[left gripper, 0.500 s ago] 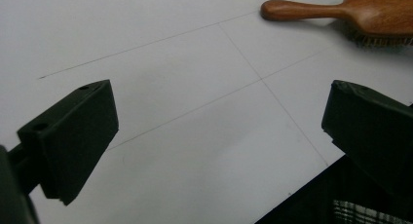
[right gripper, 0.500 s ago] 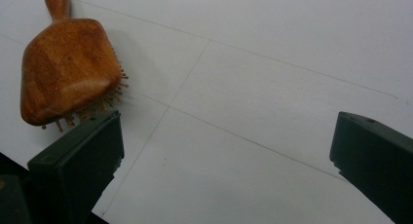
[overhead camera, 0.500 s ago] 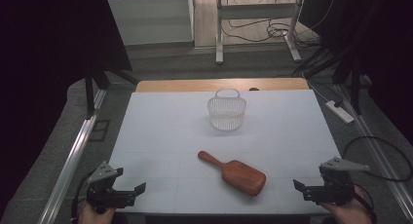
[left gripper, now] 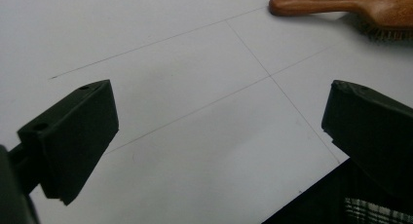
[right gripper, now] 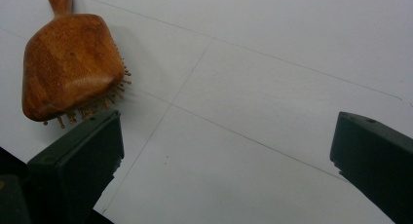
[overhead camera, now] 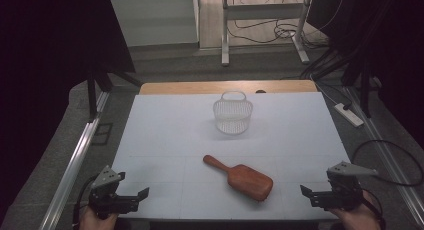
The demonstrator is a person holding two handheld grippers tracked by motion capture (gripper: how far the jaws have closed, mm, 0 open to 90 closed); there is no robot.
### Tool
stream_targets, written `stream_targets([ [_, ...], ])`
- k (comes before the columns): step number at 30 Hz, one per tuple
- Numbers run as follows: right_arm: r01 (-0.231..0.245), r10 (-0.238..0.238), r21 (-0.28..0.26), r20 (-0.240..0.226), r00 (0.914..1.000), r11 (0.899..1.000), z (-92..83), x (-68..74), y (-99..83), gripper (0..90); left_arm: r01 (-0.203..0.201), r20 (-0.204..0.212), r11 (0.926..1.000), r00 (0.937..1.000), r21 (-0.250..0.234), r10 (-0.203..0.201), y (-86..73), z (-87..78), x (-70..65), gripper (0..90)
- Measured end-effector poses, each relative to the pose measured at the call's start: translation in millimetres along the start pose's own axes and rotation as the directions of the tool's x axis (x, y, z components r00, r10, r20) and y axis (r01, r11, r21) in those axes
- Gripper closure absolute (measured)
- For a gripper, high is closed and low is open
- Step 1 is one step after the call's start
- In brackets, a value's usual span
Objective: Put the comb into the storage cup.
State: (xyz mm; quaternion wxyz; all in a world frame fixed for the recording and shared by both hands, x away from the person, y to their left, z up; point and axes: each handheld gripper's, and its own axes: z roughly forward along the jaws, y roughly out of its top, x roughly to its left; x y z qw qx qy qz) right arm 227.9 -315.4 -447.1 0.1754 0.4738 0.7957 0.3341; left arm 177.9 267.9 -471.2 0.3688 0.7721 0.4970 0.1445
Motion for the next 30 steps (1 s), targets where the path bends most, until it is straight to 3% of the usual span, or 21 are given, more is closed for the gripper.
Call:
stream_targets([
  [11,0.026,-0.026,0.005,-0.016,0.9995,1.0,0.1,1.8,0.2,0.0,-0.014,0.009,0.9995,0.9999,0.028,0.013,1.7,3.8,-0.8,2.4],
  [25,0.069,-0.07,-0.004,-0.093,0.9933,0.998,1.8,4.8,9.3,0.0,-0.009,0.022,0.9998,0.9997,0.02,0.009,1.1,2.7,0.4,2.9],
  [30,0.06,-0.06,-0.005,-0.1,0.9931,0.998,2.7,3.9,11.2,0.0,-0.007,0.025,0.9999,0.9997,0.008,0.007,0.4,1.7,0.7,3.3],
])
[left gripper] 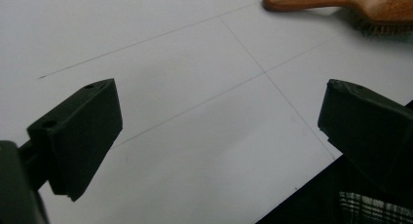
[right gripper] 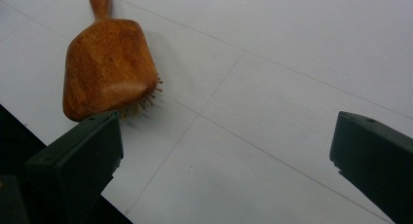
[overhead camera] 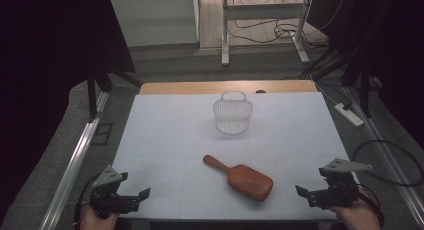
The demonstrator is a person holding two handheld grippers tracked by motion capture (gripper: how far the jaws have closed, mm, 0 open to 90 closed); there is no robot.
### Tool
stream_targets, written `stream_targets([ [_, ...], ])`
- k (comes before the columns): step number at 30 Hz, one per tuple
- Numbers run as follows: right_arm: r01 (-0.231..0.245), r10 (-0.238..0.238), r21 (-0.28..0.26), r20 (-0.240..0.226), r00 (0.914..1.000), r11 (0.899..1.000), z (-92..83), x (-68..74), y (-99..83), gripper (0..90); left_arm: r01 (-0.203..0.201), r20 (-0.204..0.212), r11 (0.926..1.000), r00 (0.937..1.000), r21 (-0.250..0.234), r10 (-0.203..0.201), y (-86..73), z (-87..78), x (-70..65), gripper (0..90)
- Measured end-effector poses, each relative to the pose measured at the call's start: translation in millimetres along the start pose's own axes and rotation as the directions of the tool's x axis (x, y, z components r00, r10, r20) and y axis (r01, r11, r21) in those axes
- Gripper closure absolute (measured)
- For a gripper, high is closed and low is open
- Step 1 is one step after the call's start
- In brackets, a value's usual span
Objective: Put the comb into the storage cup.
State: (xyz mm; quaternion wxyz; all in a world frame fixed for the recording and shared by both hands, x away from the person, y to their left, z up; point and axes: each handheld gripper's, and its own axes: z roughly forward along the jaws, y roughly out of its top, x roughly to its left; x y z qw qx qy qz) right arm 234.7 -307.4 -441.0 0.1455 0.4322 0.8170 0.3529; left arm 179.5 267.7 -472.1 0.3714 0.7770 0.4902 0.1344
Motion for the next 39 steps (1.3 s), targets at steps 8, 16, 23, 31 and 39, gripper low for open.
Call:
stream_targets([
  [8,0.03,-0.03,0.007,-0.015,0.9994,1.0,3.0,2.7,5.7,0.0,-0.003,0.001,1.0,1.0,0.002,0.003,0.2,0.5,-0.5,3.4],
  [16,0.042,-0.042,0.001,-0.037,0.9984,0.999,7.9,5.5,15.5,0.0,-0.003,0.002,1.0,1.0,0.001,0.003,0.0,0.5,-0.5,3.4],
  [23,0.052,-0.052,0.015,-0.052,0.9973,0.999,13.5,8.3,20.5,0.0,-0.006,0.007,1.0,1.0,0.006,0.006,0.1,0.8,-0.4,3.4],
  [31,0.064,-0.062,0.027,-0.067,0.9959,0.998,20.8,13.6,24.4,0.0,-0.009,0.017,0.9999,0.9998,0.007,0.009,0.1,0.9,-0.1,3.3],
  [39,0.079,-0.075,0.044,-0.084,0.9936,0.996,28.4,18.4,30.7,0.0,-0.01,0.032,0.9999,0.9994,0.008,0.009,0.0,0.9,1.0,2.6],
])
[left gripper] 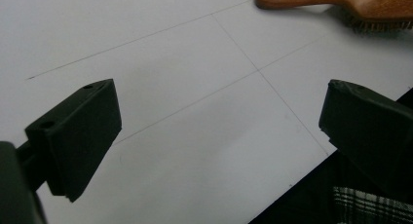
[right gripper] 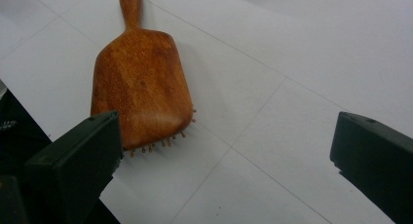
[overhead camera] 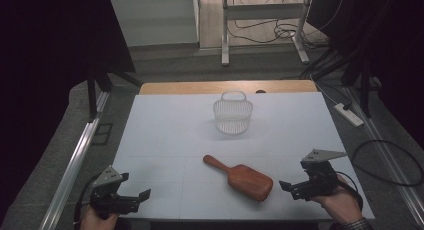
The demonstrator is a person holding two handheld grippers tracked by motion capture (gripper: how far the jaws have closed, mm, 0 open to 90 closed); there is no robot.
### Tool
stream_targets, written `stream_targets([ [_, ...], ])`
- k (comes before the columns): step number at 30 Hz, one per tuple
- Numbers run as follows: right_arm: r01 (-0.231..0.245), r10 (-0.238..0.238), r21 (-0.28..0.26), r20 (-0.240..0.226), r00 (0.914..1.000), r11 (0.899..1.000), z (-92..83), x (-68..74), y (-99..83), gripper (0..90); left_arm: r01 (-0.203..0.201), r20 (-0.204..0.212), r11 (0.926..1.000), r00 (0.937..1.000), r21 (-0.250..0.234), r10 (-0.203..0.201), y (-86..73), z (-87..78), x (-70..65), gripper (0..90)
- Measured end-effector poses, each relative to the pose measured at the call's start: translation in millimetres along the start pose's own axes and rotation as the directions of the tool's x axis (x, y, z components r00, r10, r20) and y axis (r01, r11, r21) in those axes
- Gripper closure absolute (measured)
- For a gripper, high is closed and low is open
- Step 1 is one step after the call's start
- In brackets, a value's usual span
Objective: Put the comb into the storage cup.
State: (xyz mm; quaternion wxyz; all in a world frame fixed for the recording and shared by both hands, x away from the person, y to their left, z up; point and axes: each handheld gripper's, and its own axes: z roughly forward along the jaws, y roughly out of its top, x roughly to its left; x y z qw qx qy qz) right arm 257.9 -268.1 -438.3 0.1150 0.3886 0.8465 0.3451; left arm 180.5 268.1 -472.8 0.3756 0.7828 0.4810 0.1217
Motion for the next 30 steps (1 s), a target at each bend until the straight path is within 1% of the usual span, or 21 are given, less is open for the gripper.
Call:
stream_targets([
  [2,0.0,0.0,0.005,-0.01,1.0,1.0,1.5,1.1,1.6,0.0,0.0,0.005,1.0,1.0,-0.001,0.0,0.0,-0.1,0.3,2.4],
  [4,0.009,-0.009,0.008,-0.018,0.9998,1.0,3.6,2.2,4.0,0.0,0.001,0.01,1.0,1.0,-0.001,-0.001,0.0,0.0,0.6,2.3],
  [7,0.034,-0.034,0.011,-0.032,0.9989,0.999,7.3,4.3,7.7,0.0,0.003,0.01,1.0,0.9999,0.0,-0.003,0.0,0.2,0.7,2.2],
  [9,0.039,-0.038,0.019,-0.036,0.9986,0.999,9.5,5.6,9.5,0.0,0.001,0.012,1.0,0.9999,0.004,-0.001,0.2,0.3,0.8,2.2],
  [14,0.052,-0.051,0.032,-0.038,0.998,0.998,14.9,8.0,14.8,0.0,0.002,0.014,1.0,0.9999,0.004,-0.002,0.2,0.3,0.9,2.2],
  [19,0.05,-0.048,0.041,-0.035,0.9982,0.998,18.3,10.3,19.5,0.0,-0.001,0.014,1.0,0.9999,0.007,0.001,0.4,0.8,0.7,2.2],
  [23,0.068,-0.067,0.047,-0.036,0.9971,0.997,22.7,13.7,24.5,0.0,-0.002,0.014,1.0,0.9999,0.008,0.001,0.5,0.9,0.5,2.1],
  [28,0.088,-0.085,0.057,-0.055,0.9948,0.994,29.5,18.2,30.3,0.0,0.0,0.013,1.0,0.9999,0.008,0.0,0.5,0.9,0.7,2.1],
  [30,0.1,-0.097,0.056,-0.055,0.9937,0.993,31.7,19.6,31.9,0.0,0.001,0.013,1.0,0.9999,0.009,-0.001,0.5,1.0,0.8,2.1],
])
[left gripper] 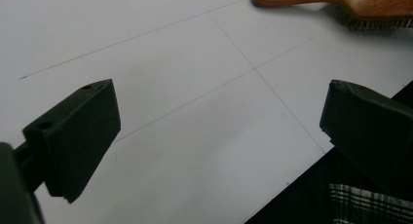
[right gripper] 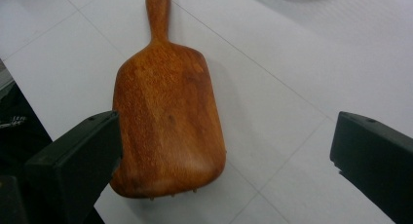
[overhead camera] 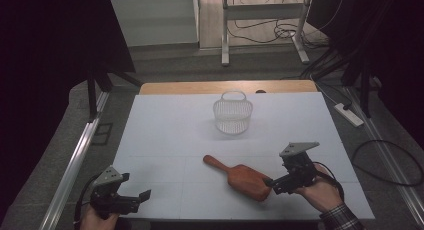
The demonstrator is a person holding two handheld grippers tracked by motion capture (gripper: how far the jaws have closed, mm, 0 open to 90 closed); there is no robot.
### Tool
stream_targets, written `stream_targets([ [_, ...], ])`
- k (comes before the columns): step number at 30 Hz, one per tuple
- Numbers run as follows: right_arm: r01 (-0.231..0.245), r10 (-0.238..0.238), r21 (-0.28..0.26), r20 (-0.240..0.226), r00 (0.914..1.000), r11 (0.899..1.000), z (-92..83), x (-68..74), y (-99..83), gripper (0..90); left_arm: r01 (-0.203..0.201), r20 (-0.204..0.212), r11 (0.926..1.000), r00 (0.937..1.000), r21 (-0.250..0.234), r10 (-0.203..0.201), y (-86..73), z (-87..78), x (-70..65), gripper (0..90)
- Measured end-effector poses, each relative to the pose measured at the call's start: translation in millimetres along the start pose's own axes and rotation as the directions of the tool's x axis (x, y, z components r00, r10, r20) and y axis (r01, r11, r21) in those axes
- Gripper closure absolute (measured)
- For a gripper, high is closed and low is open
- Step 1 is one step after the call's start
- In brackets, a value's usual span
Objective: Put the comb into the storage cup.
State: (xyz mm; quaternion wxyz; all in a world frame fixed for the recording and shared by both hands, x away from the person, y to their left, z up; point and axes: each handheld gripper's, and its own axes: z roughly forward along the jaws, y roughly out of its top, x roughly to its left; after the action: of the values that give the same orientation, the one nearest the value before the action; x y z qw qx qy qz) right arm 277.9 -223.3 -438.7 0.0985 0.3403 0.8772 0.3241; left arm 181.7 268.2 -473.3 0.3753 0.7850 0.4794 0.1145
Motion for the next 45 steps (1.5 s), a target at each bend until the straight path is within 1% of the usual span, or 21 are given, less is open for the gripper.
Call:
stream_targets([
  [9,0.038,-0.037,0.004,-0.025,0.999,0.999,8.1,4.9,10.7,0.0,-0.001,0.0,1.0,1.0,0.0,0.001,0.0,0.0,0.0,2.1],
  [16,0.05,-0.049,0.012,-0.035,0.9982,0.999,13.4,9.4,17.3,0.0,-0.002,0.001,1.0,1.0,-0.002,0.002,-0.1,-0.2,-0.2,2.1],
  [25,0.072,-0.069,0.043,-0.062,0.9957,0.997,23.0,14.4,24.7,0.0,-0.003,0.004,1.0,1.0,-0.001,0.003,0.2,-0.1,0.1,2.0],
  [32,0.081,-0.077,0.071,-0.053,0.9956,0.994,31.3,17.5,31.4,0.0,-0.006,0.005,1.0,1.0,0.003,0.006,0.4,-0.2,0.3,2.0],
  [35,0.079,-0.076,0.073,-0.048,0.996,0.994,33.1,18.4,33.5,0.0,-0.006,0.006,1.0,1.0,0.002,0.006,0.4,0.0,0.3,2.0],
  [40,0.086,-0.082,0.092,-0.045,0.9956,0.992,38.8,23.0,39.5,0.0,-0.007,0.007,1.0,0.9999,0.002,0.007,0.5,0.3,0.3,2.1],
  [45,0.105,-0.1,0.116,-0.049,0.9938,0.988,44.4,29.0,44.6,0.0,-0.008,0.009,1.0,0.9999,0.002,0.008,0.7,0.5,0.4,2.0],
])
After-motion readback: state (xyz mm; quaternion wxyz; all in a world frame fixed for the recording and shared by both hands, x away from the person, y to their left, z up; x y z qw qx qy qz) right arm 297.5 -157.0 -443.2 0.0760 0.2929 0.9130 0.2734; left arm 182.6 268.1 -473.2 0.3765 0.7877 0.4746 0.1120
